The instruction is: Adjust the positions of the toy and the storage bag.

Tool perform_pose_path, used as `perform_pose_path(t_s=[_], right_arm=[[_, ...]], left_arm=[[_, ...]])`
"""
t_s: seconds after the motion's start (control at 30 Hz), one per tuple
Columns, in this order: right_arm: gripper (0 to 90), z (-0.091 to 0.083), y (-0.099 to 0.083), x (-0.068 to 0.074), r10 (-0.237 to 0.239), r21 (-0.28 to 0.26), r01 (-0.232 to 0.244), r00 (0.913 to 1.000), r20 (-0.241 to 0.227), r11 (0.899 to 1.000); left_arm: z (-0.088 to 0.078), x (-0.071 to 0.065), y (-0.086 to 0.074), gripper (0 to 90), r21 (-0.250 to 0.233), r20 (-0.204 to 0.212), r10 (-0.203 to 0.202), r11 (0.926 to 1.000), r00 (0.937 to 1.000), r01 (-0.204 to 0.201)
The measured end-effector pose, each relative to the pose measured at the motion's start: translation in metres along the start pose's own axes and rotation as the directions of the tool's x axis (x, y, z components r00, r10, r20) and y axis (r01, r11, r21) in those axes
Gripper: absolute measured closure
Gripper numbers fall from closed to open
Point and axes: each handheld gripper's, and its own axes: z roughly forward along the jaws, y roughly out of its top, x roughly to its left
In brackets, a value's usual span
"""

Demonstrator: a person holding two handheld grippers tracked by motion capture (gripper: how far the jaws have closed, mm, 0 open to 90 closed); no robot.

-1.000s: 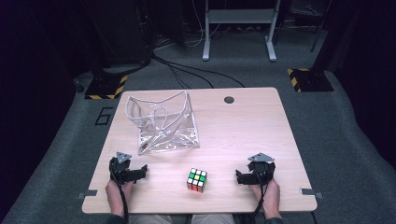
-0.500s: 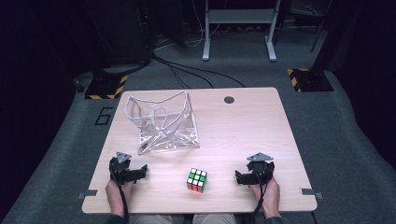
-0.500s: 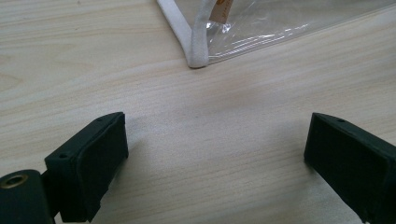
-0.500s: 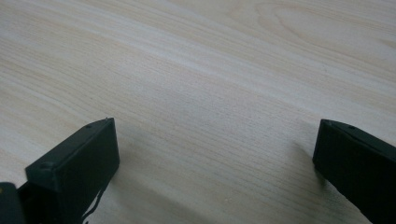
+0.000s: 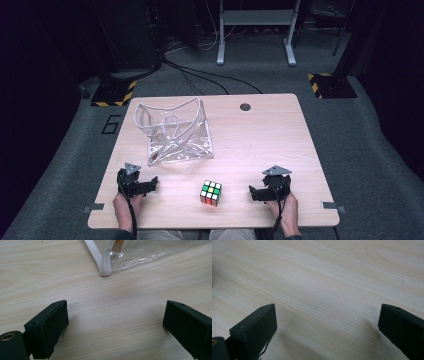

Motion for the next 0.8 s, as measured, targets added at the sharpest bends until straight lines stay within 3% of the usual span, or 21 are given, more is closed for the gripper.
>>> perform_pose_path(t_s=[0.23, 0.53, 0.6, 0.8], right_arm=[[1.7, -0.007, 0.007, 0.009, -0.026, -0.023, 0.025, 0.9993, -0.027, 0.999], [2.2, -0.011, 0.014, 0.021, -0.030, -0.014, 0.030, 0.9973, -0.067, 0.999], [2.4, -0.012, 0.015, 0.023, -0.056, -0.014, 0.055, 0.9957, -0.075, 0.998], [3.0, -0.011, 0.017, 0.029, -0.068, 0.000, 0.068, 0.9932, -0.095, 0.998]], left_arm=[[0.000, 0.000, 0.000, 6.1, 0.001, 0.000, -0.002, 1.0000, 1.0000, 0.002], [0.000, 0.000, 0.000, 6.1, 0.001, 0.000, -0.002, 1.0000, 1.0000, 0.002], [0.000, 0.000, 0.000, 6.1, 0.001, 0.000, -0.002, 1.0000, 1.0000, 0.002], [0.000, 0.000, 0.000, 6.1, 0.001, 0.000, -0.002, 1.0000, 1.0000, 0.002]])
